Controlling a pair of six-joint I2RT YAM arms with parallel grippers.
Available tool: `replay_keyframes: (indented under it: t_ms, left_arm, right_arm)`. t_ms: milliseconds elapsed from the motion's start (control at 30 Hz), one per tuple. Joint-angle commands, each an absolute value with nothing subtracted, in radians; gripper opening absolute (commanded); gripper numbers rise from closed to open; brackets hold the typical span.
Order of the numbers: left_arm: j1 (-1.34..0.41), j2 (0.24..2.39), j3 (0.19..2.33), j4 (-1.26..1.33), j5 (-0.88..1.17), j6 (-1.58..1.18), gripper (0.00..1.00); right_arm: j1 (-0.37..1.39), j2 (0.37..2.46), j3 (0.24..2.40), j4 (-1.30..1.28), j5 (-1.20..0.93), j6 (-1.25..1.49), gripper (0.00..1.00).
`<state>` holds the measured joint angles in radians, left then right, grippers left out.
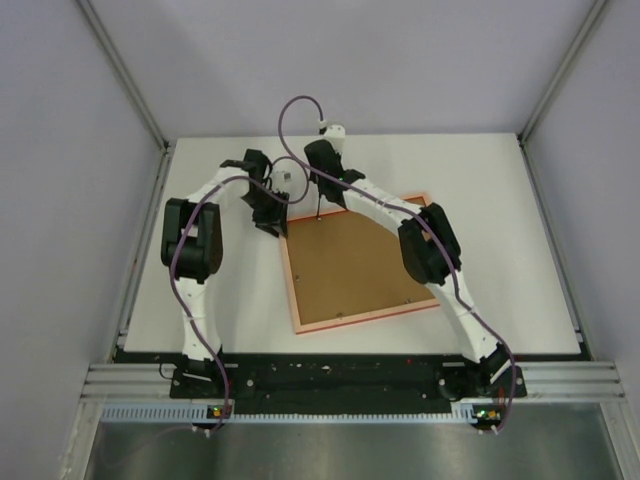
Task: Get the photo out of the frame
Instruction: Release the photo frame item from the photo frame.
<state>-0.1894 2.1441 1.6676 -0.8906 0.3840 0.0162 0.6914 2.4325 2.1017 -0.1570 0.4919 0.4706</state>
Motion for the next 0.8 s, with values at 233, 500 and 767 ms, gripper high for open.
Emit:
replay_keyframes:
  t_ms: [233,500,767]
  left_arm:
    - [-0.172,2.077,1.651,-0.868,0.423,0.003,0.4]
    - [-0.169,2.079,1.648,-0.867,0.428,0.003,0.4]
    - [-0.163,2.077,1.637,-0.856,0.433,0.003,0.4]
  right_arm:
    - [0.715,2.436,2.106,-0.077,0.569,0.423,0.0]
    - [0.721,2.434,2.102,-0.064,0.587,0.403,0.0]
    - [0.73,2.433,2.095,-0.037,0.62,0.374,0.0]
